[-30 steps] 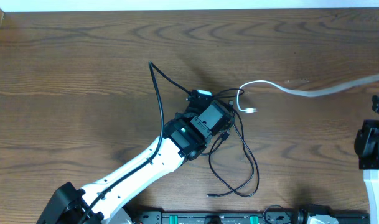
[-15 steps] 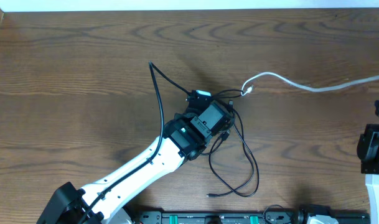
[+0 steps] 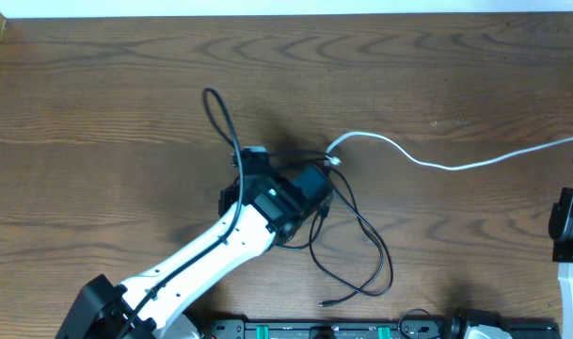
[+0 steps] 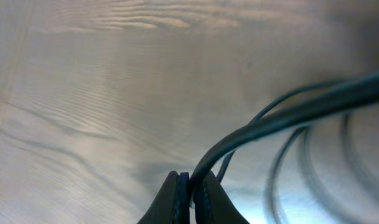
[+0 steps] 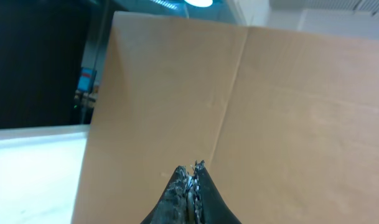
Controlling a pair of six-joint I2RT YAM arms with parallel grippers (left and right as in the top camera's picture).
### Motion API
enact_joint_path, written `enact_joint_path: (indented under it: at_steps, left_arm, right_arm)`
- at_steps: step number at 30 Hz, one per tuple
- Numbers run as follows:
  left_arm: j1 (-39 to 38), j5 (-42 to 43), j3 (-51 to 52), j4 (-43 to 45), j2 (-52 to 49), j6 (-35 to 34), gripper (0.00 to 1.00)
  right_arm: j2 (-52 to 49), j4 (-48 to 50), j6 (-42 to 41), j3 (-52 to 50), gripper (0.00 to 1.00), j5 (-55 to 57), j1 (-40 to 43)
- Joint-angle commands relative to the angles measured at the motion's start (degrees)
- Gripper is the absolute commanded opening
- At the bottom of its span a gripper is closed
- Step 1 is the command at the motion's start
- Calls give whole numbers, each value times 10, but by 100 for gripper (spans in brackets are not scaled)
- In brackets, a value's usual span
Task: Untangle cables
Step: 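Pull the white cable far right, stretching it out of the pile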
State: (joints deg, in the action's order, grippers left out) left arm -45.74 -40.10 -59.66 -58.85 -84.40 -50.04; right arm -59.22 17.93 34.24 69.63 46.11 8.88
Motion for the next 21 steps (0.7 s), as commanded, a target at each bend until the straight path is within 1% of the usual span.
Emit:
enact_joint_path:
  at_steps: [1, 2, 3, 4, 5, 6, 7, 8, 10, 11, 13, 14, 15, 17, 19, 21]
  left_arm:
    - [4, 132, 0, 75, -6, 51, 7]
    - [3, 218, 0, 118, -6, 141, 7]
    - [0, 345, 2, 171, -6, 249, 7]
    - [-2, 468, 2, 211, -6, 340, 7]
    - [-4, 591, 2, 241, -6, 426, 8]
    - [-6, 689, 2, 258, -6, 493, 7]
    - [-8, 738, 2, 260, -6, 530, 8]
    - [-10, 757, 2, 252, -6, 552, 7]
    - [-10, 739, 2, 213, -7, 577, 7]
    - [-10, 716, 2, 189, -10, 586, 7]
    - [-10, 631, 2, 142, -16, 583, 8]
    - [-10, 595, 2, 132, -20, 576, 7]
    - [-10, 532, 2, 126, -26, 539, 7]
    - [-10, 478, 2, 133, -33, 500, 7]
    - [-10, 450, 2, 158, -42, 466, 8]
    - [-10, 450, 2, 193, -49, 431, 7]
  right_arm:
    - [1, -14, -52, 7, 1, -11, 5]
    - [1, -16, -55, 7, 1, -12, 5]
    - [1, -19, -56, 7, 1, -15, 5]
    - [1, -22, -57, 7, 1, -15, 4]
    - [1, -24, -62, 7, 1, -15, 4]
    - [1, -26, -66, 7, 1, -15, 4]
    - [1, -30, -71, 7, 1, -15, 3]
    - [1, -33, -71, 7, 1, -17, 2]
    - [5, -41, -76, 7, 1, -20, 0]
    - [5, -42, -77, 7, 1, -21, 0]
    - [4, -43, -82, 7, 1, -21, 0]
    - [4, -44, -86, 7, 1, -21, 0]
    - [5, -52, -95, 7, 1, -23, 0]
    - [5, -65, -103, 7, 1, -33, 0]
    - [5, -76, -115, 7, 1, -39, 0]
    - [5, -88, -131, 7, 1, -48, 0]
